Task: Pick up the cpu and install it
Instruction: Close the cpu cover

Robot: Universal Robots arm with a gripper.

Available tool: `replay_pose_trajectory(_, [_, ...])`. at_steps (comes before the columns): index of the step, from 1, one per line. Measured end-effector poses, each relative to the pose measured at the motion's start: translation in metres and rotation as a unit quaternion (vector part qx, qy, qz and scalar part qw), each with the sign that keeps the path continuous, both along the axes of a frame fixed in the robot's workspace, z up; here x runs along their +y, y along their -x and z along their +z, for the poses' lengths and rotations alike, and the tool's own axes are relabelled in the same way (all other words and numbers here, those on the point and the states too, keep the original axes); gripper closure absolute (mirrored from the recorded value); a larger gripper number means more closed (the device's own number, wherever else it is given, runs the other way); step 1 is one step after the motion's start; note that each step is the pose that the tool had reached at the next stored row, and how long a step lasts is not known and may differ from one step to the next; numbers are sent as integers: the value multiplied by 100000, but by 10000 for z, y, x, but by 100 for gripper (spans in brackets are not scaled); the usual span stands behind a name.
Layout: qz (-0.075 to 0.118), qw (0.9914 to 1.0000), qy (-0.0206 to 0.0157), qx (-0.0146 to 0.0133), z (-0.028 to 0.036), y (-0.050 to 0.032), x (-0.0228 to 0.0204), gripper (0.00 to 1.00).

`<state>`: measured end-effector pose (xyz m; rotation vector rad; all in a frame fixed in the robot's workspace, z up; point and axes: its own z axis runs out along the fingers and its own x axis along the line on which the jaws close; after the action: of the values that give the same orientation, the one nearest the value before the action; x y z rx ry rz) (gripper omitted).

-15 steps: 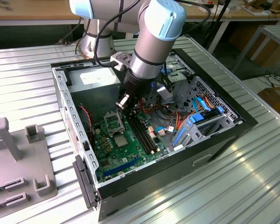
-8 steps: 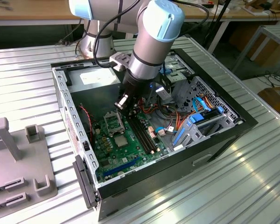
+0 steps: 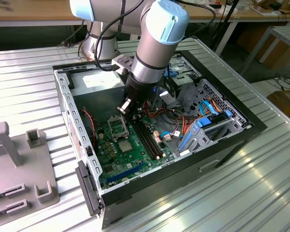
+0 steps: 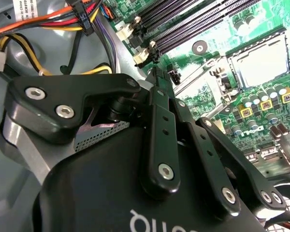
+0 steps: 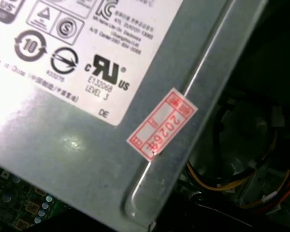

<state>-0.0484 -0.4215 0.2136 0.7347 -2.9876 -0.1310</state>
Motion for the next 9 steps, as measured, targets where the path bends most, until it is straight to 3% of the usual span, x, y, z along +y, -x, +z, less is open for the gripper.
replay_pose_trajectory(4, [-11, 100000, 0, 6, 10, 2, 0, 89])
replay_pose_trajectory(9, [-11, 100000, 301, 95, 36, 2, 0, 89])
